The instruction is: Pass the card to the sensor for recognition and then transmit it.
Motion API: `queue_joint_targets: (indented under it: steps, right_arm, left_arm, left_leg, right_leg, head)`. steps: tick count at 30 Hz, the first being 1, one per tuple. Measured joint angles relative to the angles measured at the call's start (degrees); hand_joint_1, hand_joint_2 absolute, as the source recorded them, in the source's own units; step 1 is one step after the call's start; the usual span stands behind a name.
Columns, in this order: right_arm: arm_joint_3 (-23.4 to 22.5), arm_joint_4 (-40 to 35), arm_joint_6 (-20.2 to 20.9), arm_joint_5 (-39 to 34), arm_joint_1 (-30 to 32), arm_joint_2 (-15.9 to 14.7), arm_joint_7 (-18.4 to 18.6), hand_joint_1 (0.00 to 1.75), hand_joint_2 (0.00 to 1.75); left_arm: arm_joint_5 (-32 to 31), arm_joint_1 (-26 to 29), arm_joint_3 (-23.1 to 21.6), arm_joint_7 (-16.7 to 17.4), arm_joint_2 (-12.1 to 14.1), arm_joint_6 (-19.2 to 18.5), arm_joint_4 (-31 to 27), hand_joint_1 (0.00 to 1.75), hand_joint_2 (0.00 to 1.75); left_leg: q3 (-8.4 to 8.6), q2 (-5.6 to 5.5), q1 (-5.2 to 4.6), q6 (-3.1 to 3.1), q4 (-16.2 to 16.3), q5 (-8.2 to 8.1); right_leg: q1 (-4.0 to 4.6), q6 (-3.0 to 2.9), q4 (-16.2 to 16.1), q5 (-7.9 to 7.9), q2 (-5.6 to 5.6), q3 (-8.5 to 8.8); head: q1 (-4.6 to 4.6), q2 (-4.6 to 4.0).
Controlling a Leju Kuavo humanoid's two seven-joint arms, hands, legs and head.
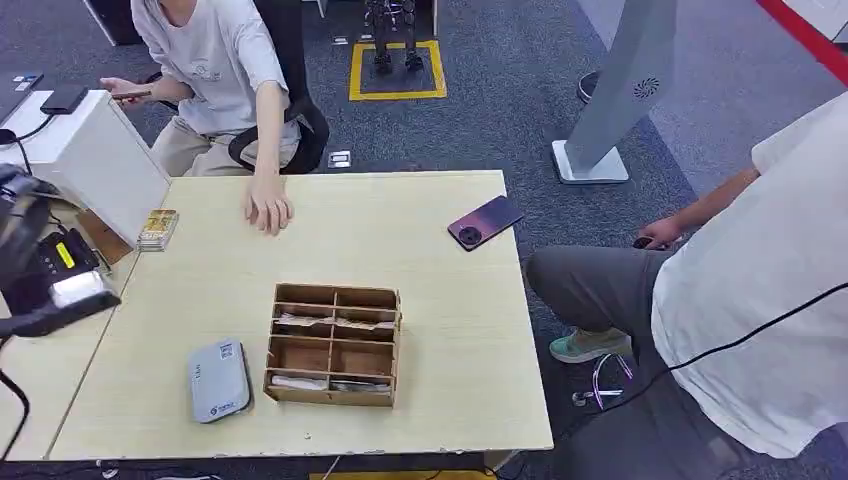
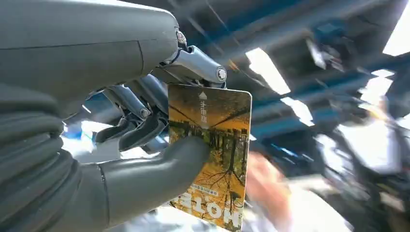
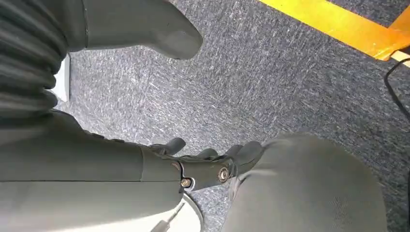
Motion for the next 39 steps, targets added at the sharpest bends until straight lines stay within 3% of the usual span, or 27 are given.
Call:
queue_joint_targets:
  steps: [6, 12, 16, 22, 28, 33, 39]
  right_arm:
    - [0.0, -0.04, 0.04, 0.0, -0.05, 0.0, 0.11, 0.0, 1.75]
    - [0.0, -0.04, 0.13, 0.0, -0.17, 0.0, 0.11, 0.0, 1.75]
    - [0.39, -0.02, 0.59, 0.0, -0.54, 0.02, 0.42, 0.0, 1.75]
    - [1.75, -0.02, 0.94, 0.0, -1.4, 0.22, 0.42, 0.0, 1.75]
    - [3.65, -0.02, 1.97, 0.0, -2.37, 0.33, 2.12, 0.0, 1.75]
    - [4.5, -0.02, 1.97, 0.0, -2.32, 0.33, 2.21, 0.0, 1.75]
    - [4.96, -0.02, 1.97, 0.0, -2.22, 0.33, 2.38, 0.0, 1.75]
  left_arm:
    - [-1.38, -3.05, 3.12, -0.35, 3.67, 0.44, -0.31, 1.75, 1.75]
    - [-3.66, -3.22, 3.71, 0.59, 4.15, 1.64, -0.37, 1.75, 1.75]
    - [-11.41, -4.95, 1.96, 2.91, 1.29, 4.86, 3.39, 1.75, 1.75]
    - [-14.17, -7.71, -0.92, 6.19, -4.27, 6.67, 11.13, 1.75, 1.75]
    - [-20.94, -12.93, -1.64, 11.39, -10.65, 9.42, 23.69, 1.75, 1.75]
    - [-22.32, -13.92, -1.62, 11.69, -12.97, 10.45, 29.01, 1.75, 1.75]
    - [-22.73, -14.01, -1.56, 11.12, -14.45, 10.76, 31.45, 1.75, 1.75]
  left_leg:
    - [-0.01, 0.09, -0.04, 0.0, -0.01, -0.01]
    - [-0.02, 0.08, -0.1, 0.0, -0.01, -0.01]
    - [-0.02, 0.04, -0.13, -0.01, 0.0, 0.01]
    - [-0.02, 0.13, -0.13, -0.05, 0.01, 0.06]
    - [-0.03, 0.17, -0.12, -0.05, 0.02, 0.06]
    - [-0.05, 0.16, -0.12, -0.05, 0.01, 0.05]
    - [-0.07, 0.15, -0.12, -0.06, 0.01, 0.04]
  right_leg:
    - [-0.02, 0.01, -0.01, -0.01, 0.09, -0.05]
    - [-0.03, 0.01, -0.04, -0.01, 0.08, -0.11]
    - [-0.05, 0.0, -0.04, 0.01, 0.01, -0.07]
    - [-0.04, -0.11, -0.04, 0.1, 0.1, -0.15]
    - [-0.04, -0.11, -0.03, 0.12, 0.16, -0.13]
    - [-0.03, -0.11, -0.03, 0.11, 0.16, -0.16]
    - [-0.03, -0.11, -0.03, 0.1, 0.15, -0.16]
  head:
    - [0.0, 0.0]
    - [0.04, 0.0]
    - [0.04, 0.0]
    - [0.02, 0.0]
    - [0.02, 0.0]
    - [0.04, 0.0]
    - [0.04, 0.0]
